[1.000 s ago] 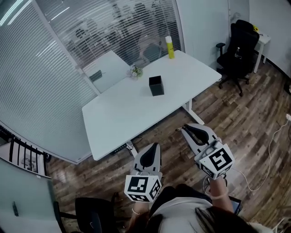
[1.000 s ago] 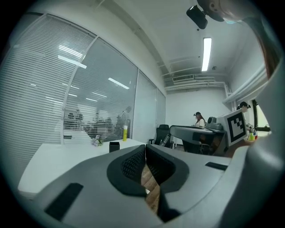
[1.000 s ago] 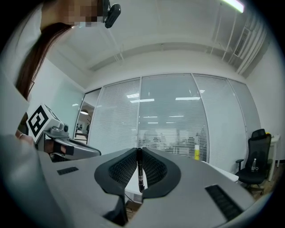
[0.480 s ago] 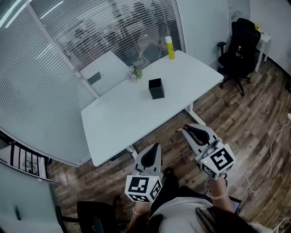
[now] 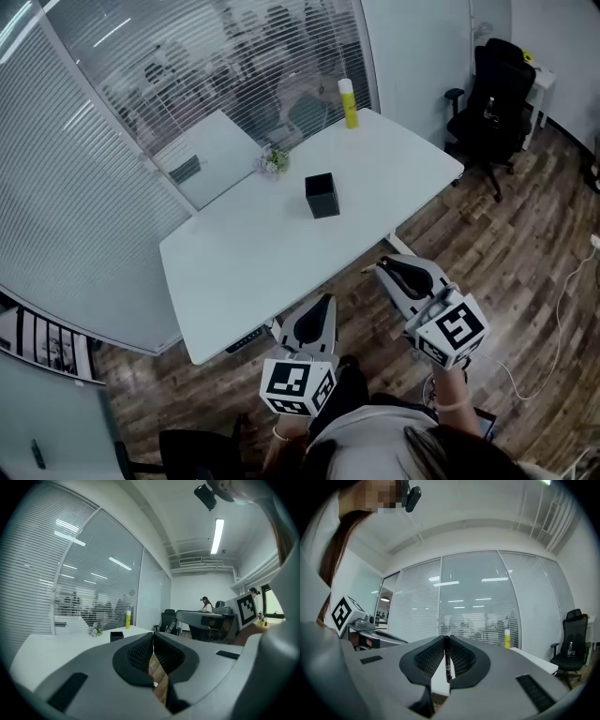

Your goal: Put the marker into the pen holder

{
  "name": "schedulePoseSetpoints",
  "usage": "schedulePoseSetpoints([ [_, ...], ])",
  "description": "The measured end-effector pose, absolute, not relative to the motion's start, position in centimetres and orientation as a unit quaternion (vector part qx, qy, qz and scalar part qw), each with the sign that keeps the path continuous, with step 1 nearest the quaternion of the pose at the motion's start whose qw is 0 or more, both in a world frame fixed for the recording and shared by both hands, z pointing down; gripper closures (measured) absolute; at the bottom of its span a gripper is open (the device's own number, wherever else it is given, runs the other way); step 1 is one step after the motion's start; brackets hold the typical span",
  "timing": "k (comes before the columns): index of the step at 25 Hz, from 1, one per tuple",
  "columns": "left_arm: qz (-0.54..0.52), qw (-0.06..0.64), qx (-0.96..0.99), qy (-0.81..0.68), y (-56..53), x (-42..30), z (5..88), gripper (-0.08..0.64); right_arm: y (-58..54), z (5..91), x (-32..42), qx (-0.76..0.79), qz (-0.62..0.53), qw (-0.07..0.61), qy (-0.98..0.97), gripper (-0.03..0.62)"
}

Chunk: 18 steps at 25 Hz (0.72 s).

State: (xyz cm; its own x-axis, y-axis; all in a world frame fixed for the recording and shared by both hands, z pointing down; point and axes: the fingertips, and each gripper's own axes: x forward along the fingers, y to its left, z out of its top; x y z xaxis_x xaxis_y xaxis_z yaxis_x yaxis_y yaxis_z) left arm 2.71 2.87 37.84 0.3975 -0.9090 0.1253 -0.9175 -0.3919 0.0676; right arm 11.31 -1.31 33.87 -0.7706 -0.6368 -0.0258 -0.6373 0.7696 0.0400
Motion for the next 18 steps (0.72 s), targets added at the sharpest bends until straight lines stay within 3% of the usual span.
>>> schedulePoseSetpoints([
  [18, 0.019, 0.065, 0.840, -0.538, -6.1, -4.3, 37.8, 0.540, -9.6, 33.3, 3.6, -0.341, 0.040, -0.012, 0.939, 0.532],
])
